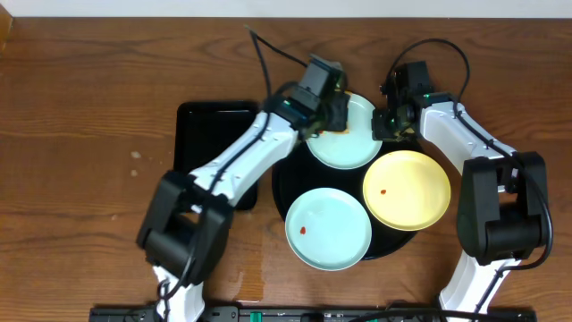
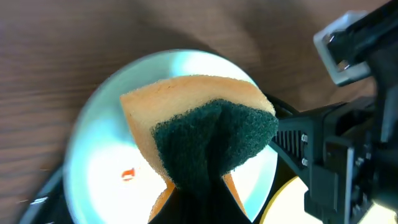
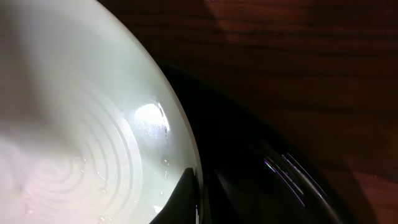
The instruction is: Clean dirty plates on tray and stack at the side
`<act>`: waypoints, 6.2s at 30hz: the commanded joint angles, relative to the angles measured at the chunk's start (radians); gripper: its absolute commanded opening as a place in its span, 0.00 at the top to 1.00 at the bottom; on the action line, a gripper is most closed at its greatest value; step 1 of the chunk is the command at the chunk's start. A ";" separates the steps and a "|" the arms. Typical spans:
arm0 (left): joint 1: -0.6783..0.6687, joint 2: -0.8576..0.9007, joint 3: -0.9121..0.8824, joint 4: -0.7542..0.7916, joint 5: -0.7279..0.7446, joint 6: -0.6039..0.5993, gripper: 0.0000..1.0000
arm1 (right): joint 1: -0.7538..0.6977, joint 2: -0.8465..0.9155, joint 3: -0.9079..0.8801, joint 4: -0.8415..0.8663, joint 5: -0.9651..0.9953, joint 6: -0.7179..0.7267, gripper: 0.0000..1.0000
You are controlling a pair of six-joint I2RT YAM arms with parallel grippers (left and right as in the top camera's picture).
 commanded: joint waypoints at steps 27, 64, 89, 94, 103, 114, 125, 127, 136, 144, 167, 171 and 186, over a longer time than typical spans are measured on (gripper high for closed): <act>0.040 0.198 0.019 -0.057 -0.456 0.158 0.93 | -0.002 0.006 0.002 -0.059 0.019 -0.002 0.99; 0.139 -0.179 0.149 -0.689 -0.336 -0.084 0.92 | 0.054 -0.290 0.003 -0.141 0.359 -0.108 0.99; 0.550 -0.244 -0.273 -0.489 -0.021 0.147 0.93 | 0.502 -0.413 0.003 -0.154 1.068 -0.329 0.99; 0.550 -0.244 -0.273 -0.483 -0.021 0.147 0.92 | 0.555 -0.413 0.003 -0.153 1.128 -0.333 0.99; 0.550 -0.244 -0.273 -0.483 -0.021 0.146 0.92 | 0.603 -0.413 0.003 -0.153 1.175 -0.355 0.99; 0.550 -0.244 -0.273 -0.483 -0.021 0.146 0.92 | 0.603 -0.413 0.003 -0.154 1.175 -0.355 0.99; 0.550 -0.244 -0.273 -0.483 -0.021 0.146 0.92 | 0.603 -0.413 0.003 -0.153 1.175 -0.355 0.99; 0.550 -0.244 -0.273 -0.483 -0.021 0.146 0.92 | 0.603 -0.413 0.003 -0.154 1.175 -0.355 0.99; 0.550 -0.244 -0.273 -0.483 -0.021 0.146 0.92 | 0.603 -0.413 0.003 -0.157 1.176 -0.355 0.99; 0.550 -0.244 -0.273 -0.484 -0.021 0.146 0.92 | 0.603 -0.413 0.003 -0.157 1.223 -0.354 0.99; 0.550 -0.244 -0.273 -0.484 -0.021 0.146 0.92 | 0.603 -0.413 0.003 -0.157 1.233 -0.354 0.99; 0.550 -0.244 -0.273 -0.484 -0.021 0.146 0.92 | 0.603 -0.413 0.003 -0.157 1.233 -0.354 0.99; 0.550 -0.244 -0.273 -0.484 -0.021 0.146 0.92 | 0.603 -0.413 0.003 -0.157 1.233 -0.354 0.99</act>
